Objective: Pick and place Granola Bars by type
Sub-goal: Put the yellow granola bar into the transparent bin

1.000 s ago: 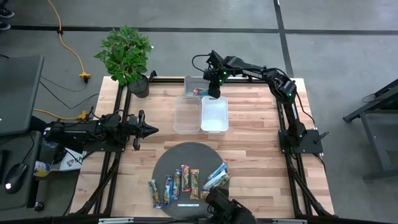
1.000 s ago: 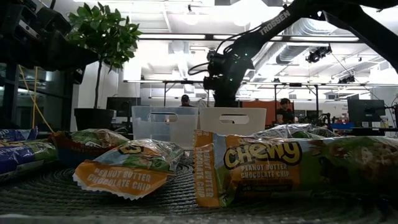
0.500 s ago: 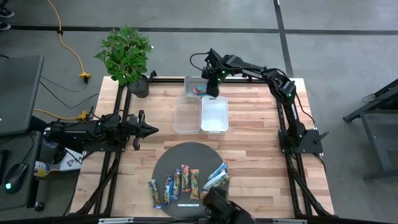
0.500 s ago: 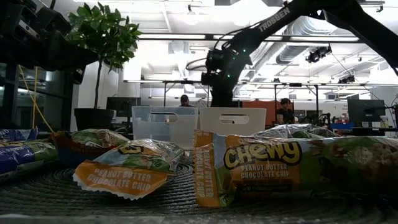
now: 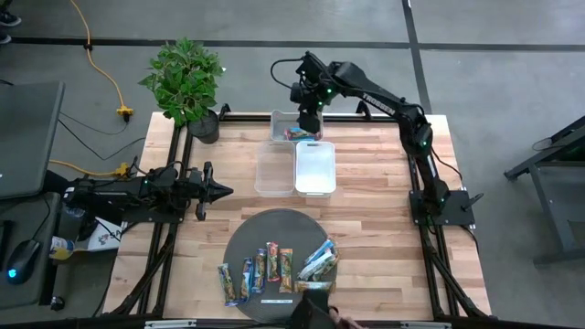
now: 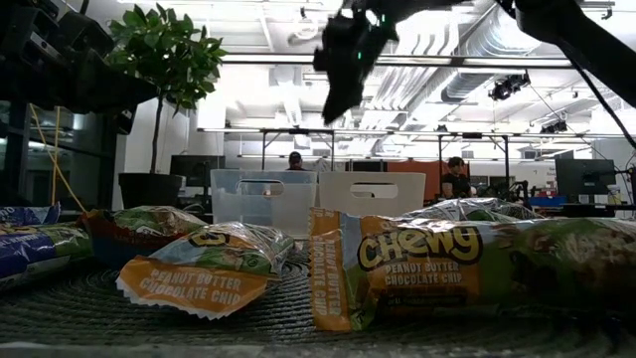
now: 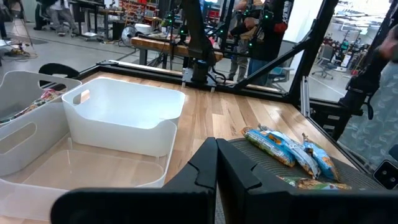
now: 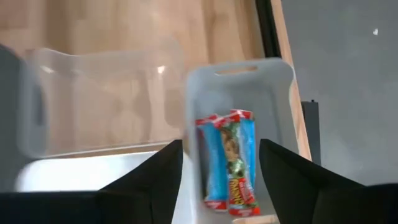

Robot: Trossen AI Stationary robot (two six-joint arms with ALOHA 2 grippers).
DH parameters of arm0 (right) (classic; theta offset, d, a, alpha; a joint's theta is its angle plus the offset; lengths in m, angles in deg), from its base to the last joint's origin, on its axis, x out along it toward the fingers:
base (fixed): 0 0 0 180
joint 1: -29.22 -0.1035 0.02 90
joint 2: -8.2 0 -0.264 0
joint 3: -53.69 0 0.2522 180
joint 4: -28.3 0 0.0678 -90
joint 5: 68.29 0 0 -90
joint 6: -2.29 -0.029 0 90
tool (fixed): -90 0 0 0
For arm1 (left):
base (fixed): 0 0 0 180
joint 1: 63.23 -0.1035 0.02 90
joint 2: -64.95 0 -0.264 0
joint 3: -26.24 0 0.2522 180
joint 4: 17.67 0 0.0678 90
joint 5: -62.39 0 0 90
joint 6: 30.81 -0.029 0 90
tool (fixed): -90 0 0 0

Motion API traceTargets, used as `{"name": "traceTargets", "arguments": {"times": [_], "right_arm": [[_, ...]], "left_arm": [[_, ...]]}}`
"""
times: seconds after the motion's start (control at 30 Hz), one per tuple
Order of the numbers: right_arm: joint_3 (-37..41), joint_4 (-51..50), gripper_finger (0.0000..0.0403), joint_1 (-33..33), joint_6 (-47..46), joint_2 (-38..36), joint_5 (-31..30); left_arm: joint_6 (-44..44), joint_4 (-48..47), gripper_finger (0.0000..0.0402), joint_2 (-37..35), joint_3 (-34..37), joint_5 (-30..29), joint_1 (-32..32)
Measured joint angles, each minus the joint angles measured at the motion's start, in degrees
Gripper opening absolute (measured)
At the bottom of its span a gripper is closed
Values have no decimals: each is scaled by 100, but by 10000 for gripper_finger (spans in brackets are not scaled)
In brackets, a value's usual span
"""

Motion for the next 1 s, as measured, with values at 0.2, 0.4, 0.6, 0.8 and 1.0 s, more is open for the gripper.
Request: {"name": "traceTargets", "arguments": {"times": [0.2, 0.4, 0.6, 0.8, 1.0], "right_arm": [[226, -349, 203, -446, -133, -646, -419], [260, -958, 202, -925, -546, -1052, -775], [260, -1288, 204, -1643, -981, -1196, -773], [267, -1536, 206, -2507, -1067, -1143, -859], [668, -1435, 206, -3300, -1348, -1137, -1068]], "left_arm": [[0, 0, 0, 0, 0, -2, 0], [0, 0, 0, 2, -1, -2, -1], [0, 0, 0, 2, -1, -2, 0], [0, 0, 0, 2, -2, -2, -2], [0, 0, 0, 1, 0, -2, -2]]}}
